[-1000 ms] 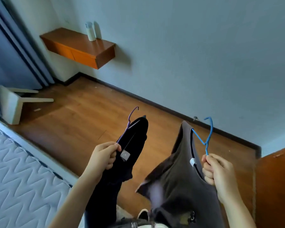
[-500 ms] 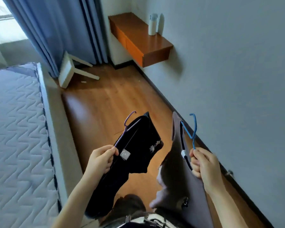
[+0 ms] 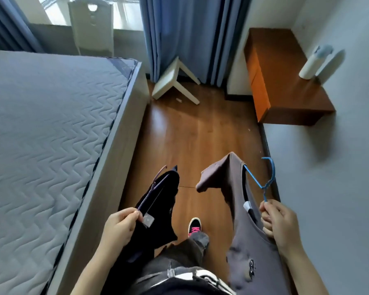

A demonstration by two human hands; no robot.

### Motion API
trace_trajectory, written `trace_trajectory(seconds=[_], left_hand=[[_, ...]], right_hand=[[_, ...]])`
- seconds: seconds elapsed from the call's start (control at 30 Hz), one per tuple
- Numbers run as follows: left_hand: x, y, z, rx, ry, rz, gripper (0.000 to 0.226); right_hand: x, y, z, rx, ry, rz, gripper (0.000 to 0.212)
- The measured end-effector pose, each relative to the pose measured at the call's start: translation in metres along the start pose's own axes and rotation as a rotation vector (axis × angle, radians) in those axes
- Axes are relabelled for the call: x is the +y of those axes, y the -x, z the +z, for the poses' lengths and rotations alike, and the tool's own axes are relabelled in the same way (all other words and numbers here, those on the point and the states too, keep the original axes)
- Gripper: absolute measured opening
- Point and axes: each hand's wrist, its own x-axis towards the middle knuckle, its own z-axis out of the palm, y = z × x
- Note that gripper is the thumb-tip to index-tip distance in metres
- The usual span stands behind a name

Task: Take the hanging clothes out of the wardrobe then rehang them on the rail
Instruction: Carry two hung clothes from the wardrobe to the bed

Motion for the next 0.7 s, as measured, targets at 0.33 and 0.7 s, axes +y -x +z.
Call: trace_trajectory(seconds=[0.33,0.7], left_hand=[[0.155,-0.186,0.075,0.158,-0.039,0.039,0.024],[0.269,-0.378,0.133,0.501,-0.134,0.057,0.031]], right_hand=[[-0.125,-0.238,-0.003,-0.113,0.072,-0.013,0.026],[-0.241,-0.540,0.094,-0.422,0.120,-0.032,0.028]])
